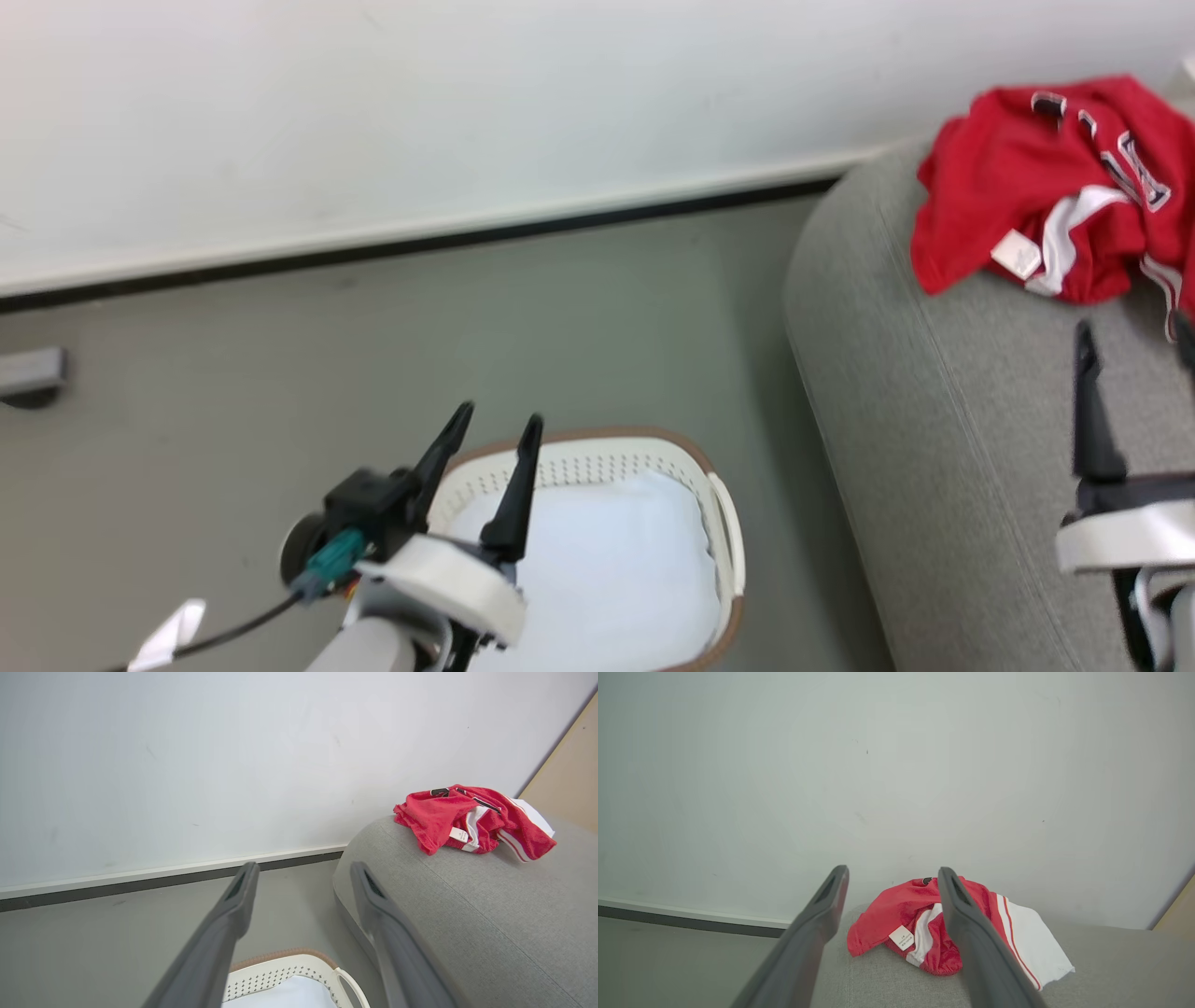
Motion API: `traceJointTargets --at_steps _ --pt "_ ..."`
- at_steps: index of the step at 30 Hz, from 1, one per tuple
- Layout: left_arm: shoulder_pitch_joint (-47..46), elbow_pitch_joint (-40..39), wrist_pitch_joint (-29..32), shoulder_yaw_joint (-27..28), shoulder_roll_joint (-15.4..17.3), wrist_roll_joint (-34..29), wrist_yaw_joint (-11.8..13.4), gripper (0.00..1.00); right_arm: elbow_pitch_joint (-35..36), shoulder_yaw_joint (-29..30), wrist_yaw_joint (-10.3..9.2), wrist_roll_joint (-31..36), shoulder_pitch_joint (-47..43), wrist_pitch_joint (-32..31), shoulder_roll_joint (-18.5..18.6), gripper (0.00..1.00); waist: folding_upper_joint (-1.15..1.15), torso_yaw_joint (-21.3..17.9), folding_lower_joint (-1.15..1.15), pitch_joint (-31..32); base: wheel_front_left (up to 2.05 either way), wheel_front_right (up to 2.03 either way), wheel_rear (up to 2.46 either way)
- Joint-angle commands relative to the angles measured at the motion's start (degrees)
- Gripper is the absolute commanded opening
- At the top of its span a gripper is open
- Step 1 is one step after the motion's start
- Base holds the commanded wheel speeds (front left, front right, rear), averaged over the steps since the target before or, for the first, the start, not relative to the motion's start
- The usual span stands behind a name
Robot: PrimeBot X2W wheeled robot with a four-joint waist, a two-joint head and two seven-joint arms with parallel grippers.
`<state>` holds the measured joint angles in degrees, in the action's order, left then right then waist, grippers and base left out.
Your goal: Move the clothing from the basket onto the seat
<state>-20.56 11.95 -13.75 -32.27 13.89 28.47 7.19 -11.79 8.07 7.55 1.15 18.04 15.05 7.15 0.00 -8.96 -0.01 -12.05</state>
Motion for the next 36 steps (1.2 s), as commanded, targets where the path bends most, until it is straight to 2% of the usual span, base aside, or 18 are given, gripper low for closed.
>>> traceJointTargets --at_steps 1,7,12,19,27,36 --pt "1.9 0.5 -0.7 1.0 0.2 0.1 0.5 1.00 1.1 -0.4 -0.14 0.5 -2.4 0.2 -0.5 1.00 0.00 2.5 0.01 3.7 0.00 0.00 0.00" --pt "7.2 1.2 -1.4 6.0 0.2 -1.5 2.0 1.00 2.6 -3.2 -0.13 0.7 -7.9 0.2 -2.3 1.00 0.00 4.9 0.01 8.0 0.00 0.00 0.00" --pt "12.4 0.3 -1.4 11.3 -0.3 -3.7 1.7 1.00 2.0 -4.5 -0.13 0.3 -11.3 0.2 -3.3 1.00 0.00 6.7 0.01 10.7 0.00 0.00 0.00" --pt "16.4 0.2 -1.4 17.0 -2.5 -6.8 -0.9 1.00 -0.3 -4.8 -0.13 -0.5 -14.9 0.2 -4.1 1.00 0.00 9.2 0.01 13.1 0.00 0.00 0.00" --pt "18.8 2.8 -1.4 21.5 -5.3 -9.6 -5.8 1.00 -3.7 -5.6 -0.13 -2.5 -17.0 0.2 -4.2 1.00 0.00 9.5 0.01 14.8 0.00 0.00 0.00" --pt "20.2 4.4 -1.4 25.2 -7.6 -12.7 -8.3 1.00 -7.9 -5.8 -0.13 -2.6 -16.3 0.2 -4.2 1.00 0.00 9.3 0.01 15.8 0.00 0.00 0.00"
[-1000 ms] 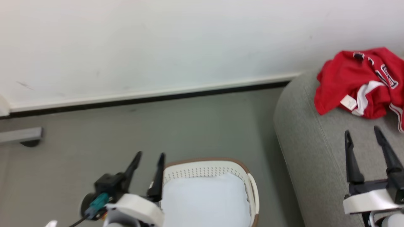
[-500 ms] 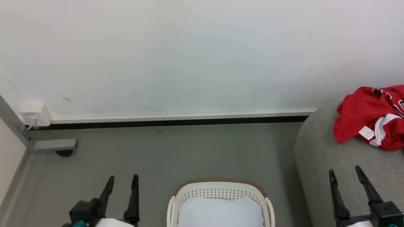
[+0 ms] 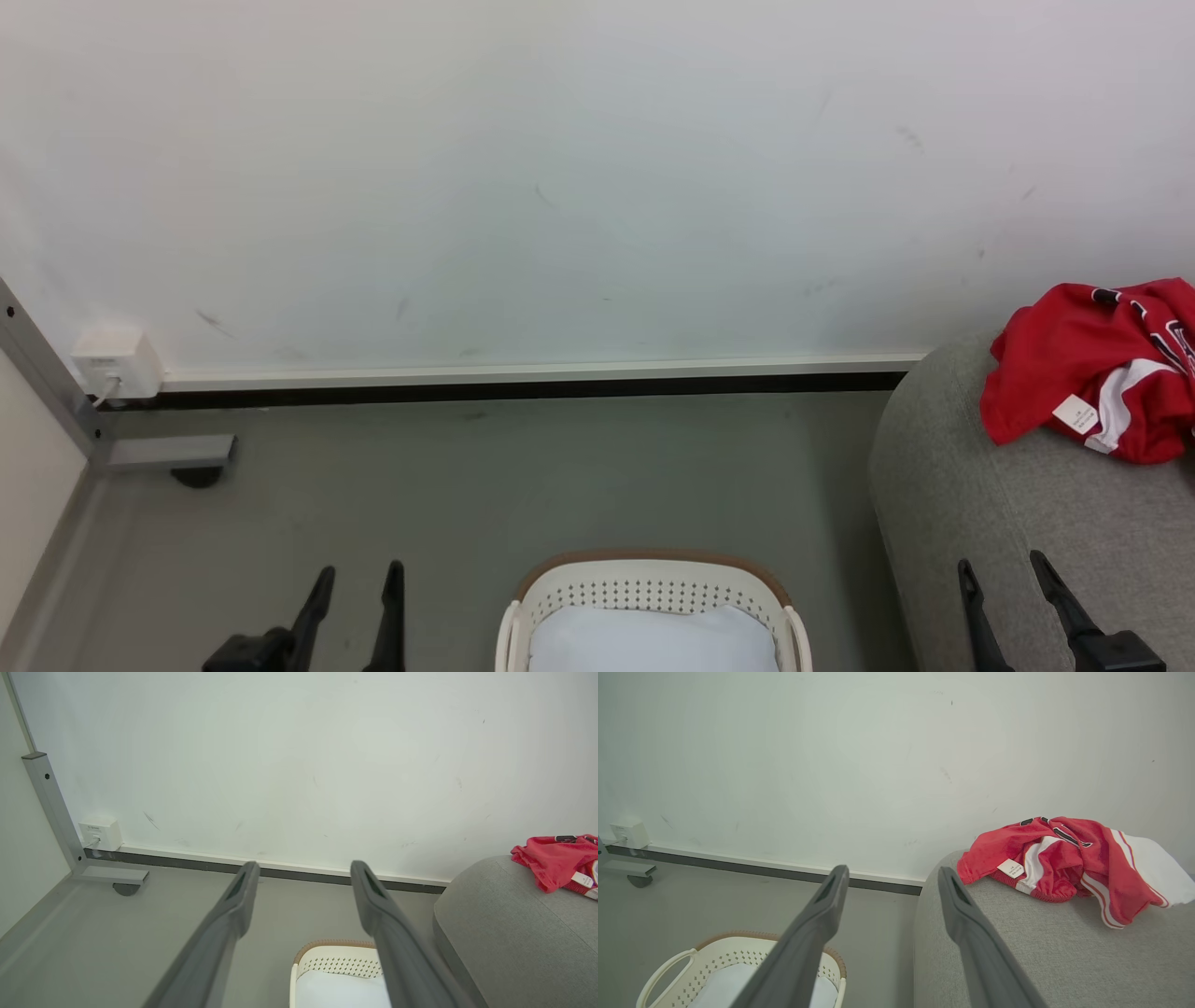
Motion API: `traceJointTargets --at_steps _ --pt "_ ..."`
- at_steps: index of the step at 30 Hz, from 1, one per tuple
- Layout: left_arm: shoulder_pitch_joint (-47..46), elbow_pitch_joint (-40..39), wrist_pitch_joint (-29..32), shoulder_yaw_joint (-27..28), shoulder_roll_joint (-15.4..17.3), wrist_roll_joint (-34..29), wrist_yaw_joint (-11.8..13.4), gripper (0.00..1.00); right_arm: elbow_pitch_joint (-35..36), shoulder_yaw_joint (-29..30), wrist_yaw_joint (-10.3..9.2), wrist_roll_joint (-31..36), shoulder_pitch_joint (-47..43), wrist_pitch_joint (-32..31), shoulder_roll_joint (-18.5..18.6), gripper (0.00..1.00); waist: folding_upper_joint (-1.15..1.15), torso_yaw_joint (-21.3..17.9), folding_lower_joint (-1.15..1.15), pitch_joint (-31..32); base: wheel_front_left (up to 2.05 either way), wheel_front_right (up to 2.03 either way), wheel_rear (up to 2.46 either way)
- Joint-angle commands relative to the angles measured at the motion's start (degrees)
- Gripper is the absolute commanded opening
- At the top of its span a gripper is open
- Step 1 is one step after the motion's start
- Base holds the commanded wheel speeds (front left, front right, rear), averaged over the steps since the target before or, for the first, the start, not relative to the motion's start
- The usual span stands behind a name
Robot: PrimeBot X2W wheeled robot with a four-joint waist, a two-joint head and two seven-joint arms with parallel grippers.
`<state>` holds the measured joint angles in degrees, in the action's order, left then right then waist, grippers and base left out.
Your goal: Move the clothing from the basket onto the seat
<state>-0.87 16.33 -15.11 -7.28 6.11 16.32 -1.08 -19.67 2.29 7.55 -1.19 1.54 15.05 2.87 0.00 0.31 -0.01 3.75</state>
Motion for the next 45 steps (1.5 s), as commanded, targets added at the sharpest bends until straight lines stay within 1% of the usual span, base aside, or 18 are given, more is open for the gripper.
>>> traceJointTargets --at_steps 1,7,14,28,29,33,45 --pt "0.6 0.1 -0.1 0.5 -0.1 -0.6 -0.3 1.00 -0.2 0.0 -0.13 -0.4 0.4 0.2 0.1 1.00 0.00 0.0 0.01 0.1 0.00 0.00 0.00" --pt "0.9 0.7 -0.1 2.5 -1.2 -2.3 -1.8 1.00 -1.1 -0.6 -0.13 -0.8 0.7 0.2 0.1 1.00 0.00 0.3 0.01 0.4 0.00 0.00 0.00" --pt "0.9 1.1 -0.1 4.0 -2.3 -3.7 -2.8 1.00 -1.5 -1.7 -0.13 -0.9 0.8 0.2 0.1 1.00 0.00 0.0 0.01 0.6 0.00 0.00 0.00" --pt "0.4 2.0 -0.1 5.4 -3.0 -4.5 -3.6 1.00 -1.6 -1.9 -0.13 -1.2 1.0 0.2 0.1 1.00 0.00 0.3 0.01 0.4 0.00 0.00 0.00" --pt "0.2 2.1 0.0 5.2 -3.2 -4.2 -3.5 0.00 -1.6 -2.0 0.01 -1.0 0.5 0.0 0.0 0.00 0.00 0.3 0.01 0.4 0.00 0.00 0.00" --pt "1.2 4.2 0.1 5.0 -3.5 -4.1 -3.5 0.00 -3.7 -2.0 0.01 -1.1 -0.7 -0.4 -0.4 0.00 0.00 0.2 0.01 0.3 0.00 0.00 0.00" --pt "-0.2 3.4 3.8 6.7 -3.5 8.8 -4.0 0.00 -2.4 -0.7 0.00 -15.6 0.5 -4.1 -0.3 0.00 0.00 0.2 0.01 0.0 0.00 0.00 0.00"
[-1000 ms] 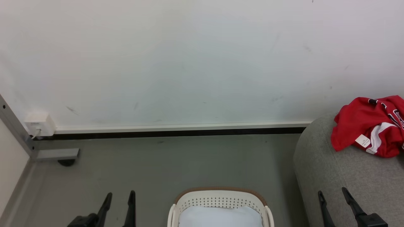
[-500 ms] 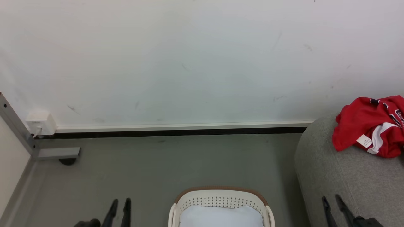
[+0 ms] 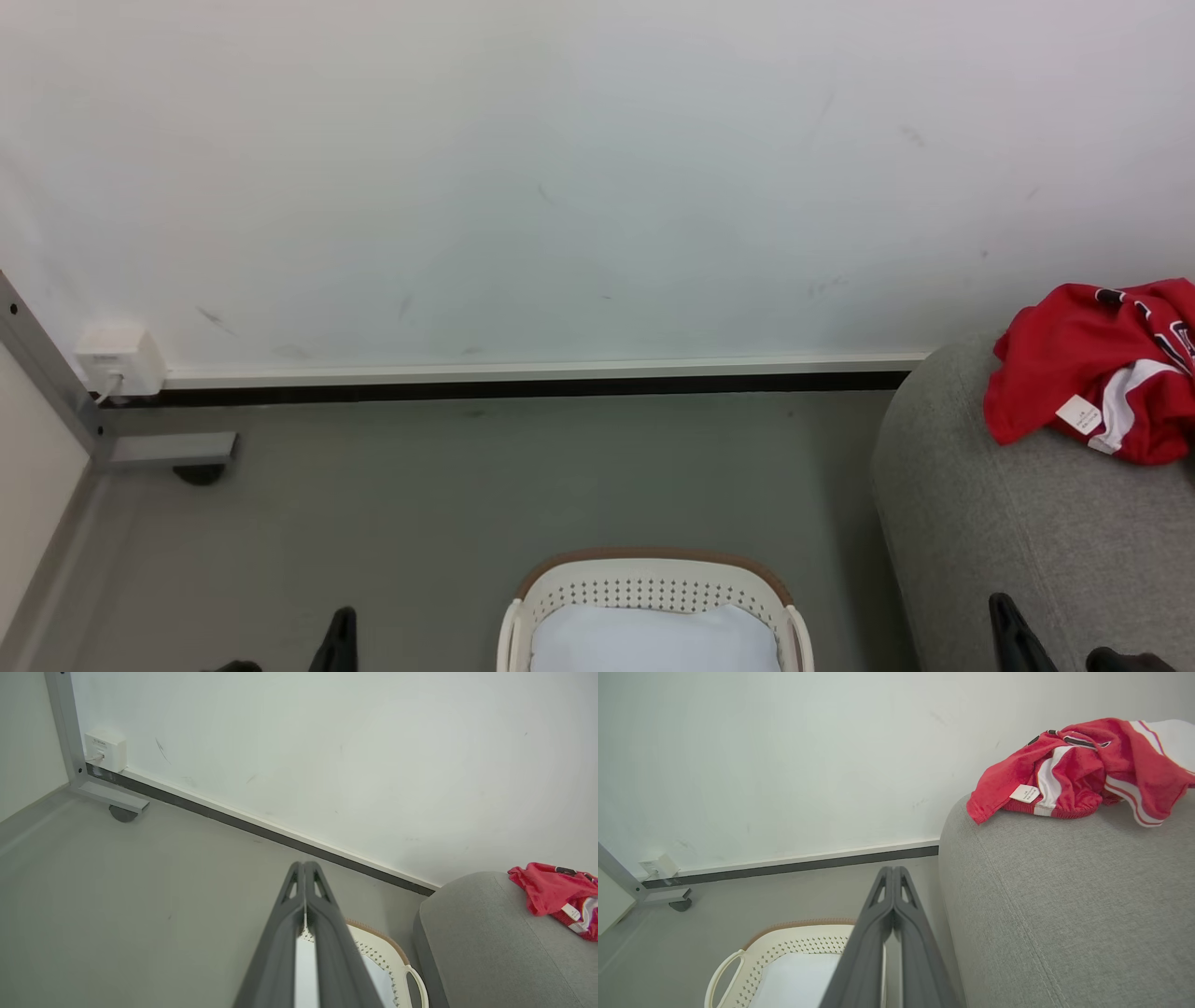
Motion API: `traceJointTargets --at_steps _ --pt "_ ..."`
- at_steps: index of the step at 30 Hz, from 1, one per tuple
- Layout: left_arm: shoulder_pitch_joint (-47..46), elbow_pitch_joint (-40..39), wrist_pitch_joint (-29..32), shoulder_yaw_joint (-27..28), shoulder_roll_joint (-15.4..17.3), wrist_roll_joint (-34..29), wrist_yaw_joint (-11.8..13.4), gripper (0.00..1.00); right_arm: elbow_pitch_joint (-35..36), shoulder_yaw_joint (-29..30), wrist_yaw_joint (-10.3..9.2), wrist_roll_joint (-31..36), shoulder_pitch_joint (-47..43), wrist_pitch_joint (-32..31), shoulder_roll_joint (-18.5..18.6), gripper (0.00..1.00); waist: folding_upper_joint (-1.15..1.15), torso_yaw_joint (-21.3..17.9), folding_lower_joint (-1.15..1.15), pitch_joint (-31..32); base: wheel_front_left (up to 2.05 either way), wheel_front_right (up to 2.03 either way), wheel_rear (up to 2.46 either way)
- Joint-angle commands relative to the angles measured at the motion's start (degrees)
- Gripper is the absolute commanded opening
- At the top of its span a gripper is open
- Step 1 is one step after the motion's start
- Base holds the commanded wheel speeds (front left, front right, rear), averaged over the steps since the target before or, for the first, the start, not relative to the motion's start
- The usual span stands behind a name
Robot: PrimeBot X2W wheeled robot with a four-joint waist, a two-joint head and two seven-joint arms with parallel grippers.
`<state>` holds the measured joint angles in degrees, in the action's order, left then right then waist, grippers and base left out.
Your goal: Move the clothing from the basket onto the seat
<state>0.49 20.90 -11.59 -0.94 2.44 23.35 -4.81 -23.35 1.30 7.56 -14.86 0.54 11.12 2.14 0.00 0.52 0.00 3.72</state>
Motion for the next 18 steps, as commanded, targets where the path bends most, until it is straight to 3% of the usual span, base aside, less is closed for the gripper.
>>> traceJointTargets --at_steps 1,18 --pt "-1.6 -1.3 0.6 0.4 0.2 2.7 -0.3 0.00 1.4 0.3 -0.01 -3.1 1.6 -0.4 0.4 0.00 0.00 0.0 0.00 -0.1 0.00 0.00 0.00" --pt "-2.9 -2.7 4.5 2.0 0.3 18.1 -0.9 0.00 3.5 1.3 -0.03 -20.4 2.7 -4.2 0.6 0.00 0.00 -0.1 0.00 -0.6 0.00 0.00 0.00"
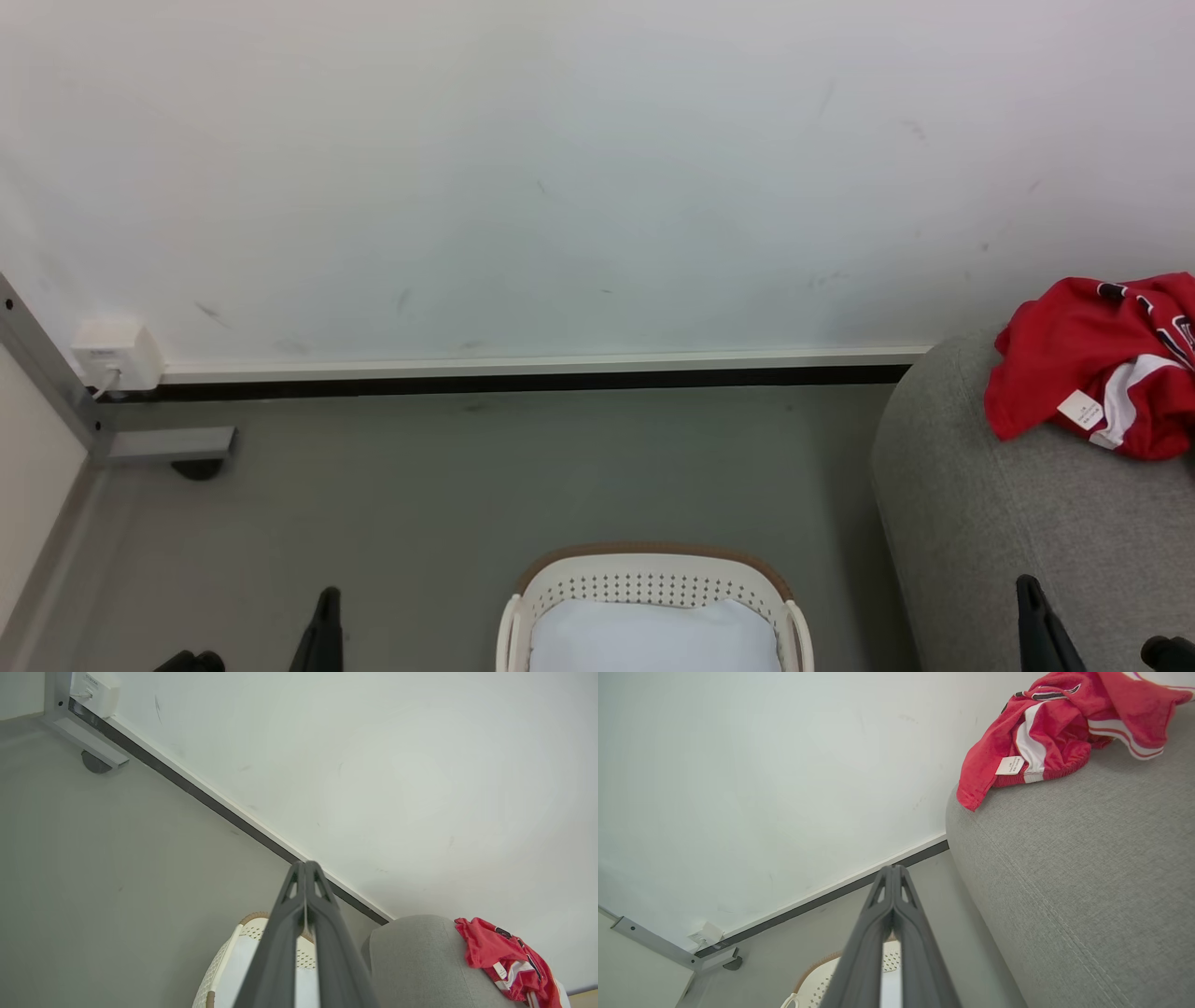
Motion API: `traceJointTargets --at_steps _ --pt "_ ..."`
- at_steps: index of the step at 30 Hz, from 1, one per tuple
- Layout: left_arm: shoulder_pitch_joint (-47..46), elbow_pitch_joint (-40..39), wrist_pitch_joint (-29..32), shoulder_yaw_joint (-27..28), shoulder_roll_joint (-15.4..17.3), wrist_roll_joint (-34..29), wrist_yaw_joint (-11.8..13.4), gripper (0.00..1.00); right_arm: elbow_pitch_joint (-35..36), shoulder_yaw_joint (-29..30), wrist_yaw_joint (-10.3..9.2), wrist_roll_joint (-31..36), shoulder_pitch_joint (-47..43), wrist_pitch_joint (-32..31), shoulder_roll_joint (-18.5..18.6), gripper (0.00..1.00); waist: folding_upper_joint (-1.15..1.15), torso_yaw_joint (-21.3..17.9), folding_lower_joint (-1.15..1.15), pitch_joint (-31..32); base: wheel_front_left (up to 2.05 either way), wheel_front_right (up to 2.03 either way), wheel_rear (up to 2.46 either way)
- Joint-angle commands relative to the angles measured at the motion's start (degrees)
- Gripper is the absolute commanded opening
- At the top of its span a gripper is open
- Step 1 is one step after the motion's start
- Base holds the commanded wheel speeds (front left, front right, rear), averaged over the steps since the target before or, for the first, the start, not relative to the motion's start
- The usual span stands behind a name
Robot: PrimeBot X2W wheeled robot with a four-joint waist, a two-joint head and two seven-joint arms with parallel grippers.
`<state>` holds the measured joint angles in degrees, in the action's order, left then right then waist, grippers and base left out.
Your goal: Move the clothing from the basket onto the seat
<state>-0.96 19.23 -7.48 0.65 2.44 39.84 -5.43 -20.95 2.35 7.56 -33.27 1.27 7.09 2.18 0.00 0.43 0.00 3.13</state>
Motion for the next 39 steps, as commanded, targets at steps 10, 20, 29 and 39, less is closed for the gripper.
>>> traceJointTargets --at_steps 10,20,29,39 --pt "-2.1 -1.6 2.3 1.1 0.3 8.6 -0.5 0.00 1.9 0.9 -0.04 -9.8 2.4 -2.1 0.6 0.00 0.00 0.0 0.00 -0.3 0.00 0.00 0.00" --pt "-2.8 -2.2 4.2 1.9 0.4 15.7 -0.8 0.00 2.7 1.4 -0.05 -17.7 3.0 -4.0 0.7 0.00 0.00 -0.1 0.00 -0.6 0.00 0.00 0.00" --pt "-3.3 -2.6 5.8 2.6 0.4 21.6 -1.0 0.00 3.4 1.9 -0.06 -24.2 3.4 -5.5 0.7 0.00 0.00 -0.1 0.00 -0.9 0.00 0.00 0.00" --pt "-3.8 -3.1 7.4 3.3 0.5 27.3 -1.3 0.00 4.0 2.4 -0.07 -30.8 3.9 -7.1 0.8 0.00 0.00 -0.2 0.00 -1.3 0.00 0.00 0.00"
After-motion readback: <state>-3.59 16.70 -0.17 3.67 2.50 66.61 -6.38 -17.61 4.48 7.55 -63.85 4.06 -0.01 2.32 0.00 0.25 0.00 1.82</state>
